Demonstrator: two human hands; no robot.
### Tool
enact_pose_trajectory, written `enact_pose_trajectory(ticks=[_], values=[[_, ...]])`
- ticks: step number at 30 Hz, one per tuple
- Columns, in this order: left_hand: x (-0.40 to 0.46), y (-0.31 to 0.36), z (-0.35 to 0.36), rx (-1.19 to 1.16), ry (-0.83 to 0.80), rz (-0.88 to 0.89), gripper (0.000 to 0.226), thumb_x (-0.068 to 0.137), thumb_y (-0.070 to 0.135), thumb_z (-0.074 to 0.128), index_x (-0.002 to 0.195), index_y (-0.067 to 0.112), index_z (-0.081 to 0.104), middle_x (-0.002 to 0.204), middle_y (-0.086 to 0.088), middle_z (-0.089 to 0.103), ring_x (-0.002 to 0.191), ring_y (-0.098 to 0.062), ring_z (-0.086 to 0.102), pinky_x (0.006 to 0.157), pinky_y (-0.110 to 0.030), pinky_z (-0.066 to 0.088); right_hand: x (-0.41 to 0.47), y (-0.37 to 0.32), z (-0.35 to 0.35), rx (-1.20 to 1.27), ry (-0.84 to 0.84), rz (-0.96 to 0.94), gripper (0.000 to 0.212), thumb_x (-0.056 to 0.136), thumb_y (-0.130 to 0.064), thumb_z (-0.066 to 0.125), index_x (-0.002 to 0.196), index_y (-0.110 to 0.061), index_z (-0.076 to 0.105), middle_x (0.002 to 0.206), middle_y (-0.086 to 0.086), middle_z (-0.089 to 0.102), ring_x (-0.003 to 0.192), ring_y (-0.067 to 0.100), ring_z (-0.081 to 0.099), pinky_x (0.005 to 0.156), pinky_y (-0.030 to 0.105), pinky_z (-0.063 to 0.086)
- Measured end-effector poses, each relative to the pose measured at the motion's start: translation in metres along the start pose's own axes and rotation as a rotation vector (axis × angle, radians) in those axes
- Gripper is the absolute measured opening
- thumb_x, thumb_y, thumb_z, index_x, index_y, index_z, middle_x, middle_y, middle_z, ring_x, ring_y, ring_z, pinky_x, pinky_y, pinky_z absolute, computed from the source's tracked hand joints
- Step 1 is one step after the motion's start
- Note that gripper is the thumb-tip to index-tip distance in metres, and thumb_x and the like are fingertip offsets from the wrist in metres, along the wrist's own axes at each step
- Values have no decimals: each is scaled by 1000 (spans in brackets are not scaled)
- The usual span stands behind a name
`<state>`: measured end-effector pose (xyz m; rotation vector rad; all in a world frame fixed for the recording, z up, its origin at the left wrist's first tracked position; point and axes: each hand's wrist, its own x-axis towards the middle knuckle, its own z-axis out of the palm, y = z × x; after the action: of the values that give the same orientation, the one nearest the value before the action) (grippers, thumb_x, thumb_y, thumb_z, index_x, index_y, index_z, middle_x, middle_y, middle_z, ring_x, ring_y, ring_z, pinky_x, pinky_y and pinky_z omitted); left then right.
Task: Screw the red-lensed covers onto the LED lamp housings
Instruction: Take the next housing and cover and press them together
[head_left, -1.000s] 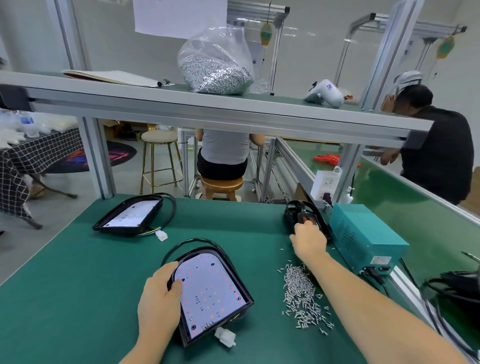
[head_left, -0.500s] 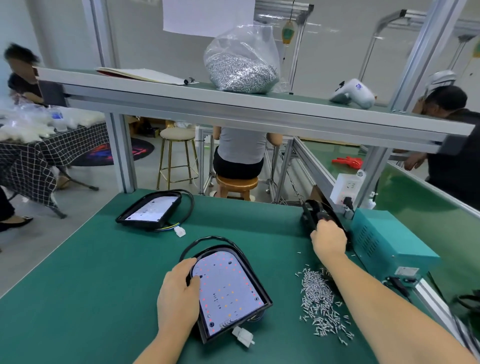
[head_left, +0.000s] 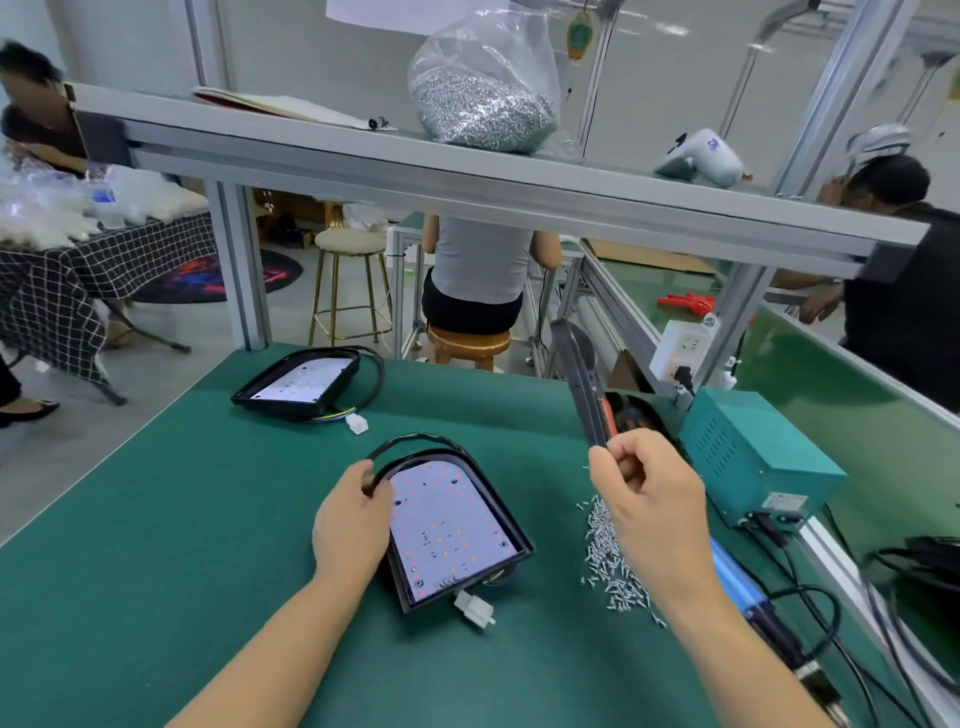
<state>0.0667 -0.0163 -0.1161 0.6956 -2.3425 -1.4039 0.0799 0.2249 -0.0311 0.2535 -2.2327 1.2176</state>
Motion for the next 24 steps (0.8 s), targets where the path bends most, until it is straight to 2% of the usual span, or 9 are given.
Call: enact_pose_trajectory(ticks=[2, 4, 6, 8, 12, 17, 20, 22, 24], values=[[14, 8, -4, 148, -57, -14, 27, 90, 25, 54, 111, 9, 60, 100, -6, 67, 93, -27, 59, 72, -30, 38, -17, -10, -8, 72, -9, 10, 25, 86, -9, 64, 66, -18, 51, 64, -8, 48, 60, 10, 41, 58, 19, 35], [23, 15, -9, 242, -127, -36, 16, 85, 23, 58, 80, 8, 63, 69, -6, 59, 68, -27, 53, 59, -28, 34, -32, -19, -14, 129, -24, 29, 25, 87, -10, 64, 67, -19, 52, 64, -11, 48, 59, 8, 41, 57, 15, 35], [27, 15, -10, 235, -174, -69, 23, 78, 12, 60, 57, 12, 49, 54, -5, 43, 58, -26, 40, 54, -27, 28, -45, -22, -17, 159, -32, 44, 25, 88, -11, 64, 67, -20, 52, 64, -11, 48, 59, 8, 41, 56, 14, 35], [27, 13, -11, 184, -148, -65, 30, 74, 4, 58, 53, 15, 39, 53, -5, 35, 59, -24, 32, 55, -28, 23, -58, -24, -20, 191, -26, 76, 25, 88, -11, 64, 68, -21, 53, 63, -11, 47, 58, 8, 40, 55, 14, 34], [17, 6, -13, -129, -94, -23, 19, 75, 2, 53, 63, 11, 41, 64, -10, 29, 64, -20, 25, 61, -34, 20, -75, -22, -27, 227, 1, 113, 24, 88, -14, 65, 68, -21, 54, 63, -12, 48, 59, 6, 40, 55, 11, 34], [-9, 4, -18, -711, -189, -254, 8, 78, 3, 46, 79, 10, 45, 77, -12, 41, 71, -23, 40, 66, -33, 36, -93, -21, -25, 167, -34, 104, 27, 88, -9, 67, 68, -20, 54, 67, -7, 50, 59, 8, 42, 56, 14, 36], [-21, -1, -21, -942, -263, -307, 18, 90, 3, 43, 77, 12, 52, 74, -5, 62, 67, -19, 59, 68, -32, 47, -101, -27, -17, 49, -45, -24, 31, 87, -9, 68, 67, -24, 50, 69, -9, 47, 58, 6, 42, 56, 13, 34], [-26, -6, -23, -1056, -333, -321, 15, 95, 10, 46, 92, 13, 61, 87, -3, 73, 78, -17, 67, 75, -35, 50, -104, -33, -10, -60, -67, -146, 21, 83, -13, 65, 68, -19, 51, 69, -9, 44, 58, 6, 41, 57, 14, 33], [-30, -8, -24, -1129, -387, -362, 24, 98, 20, 47, 114, 11, 62, 109, -7, 71, 99, -21, 66, 87, -38, 49, -106, -39, 1, -172, -93, -275, 17, 79, -12, 66, 68, -13, 53, 70, -6, 45, 58, 10, 42, 56, 21, 36]])
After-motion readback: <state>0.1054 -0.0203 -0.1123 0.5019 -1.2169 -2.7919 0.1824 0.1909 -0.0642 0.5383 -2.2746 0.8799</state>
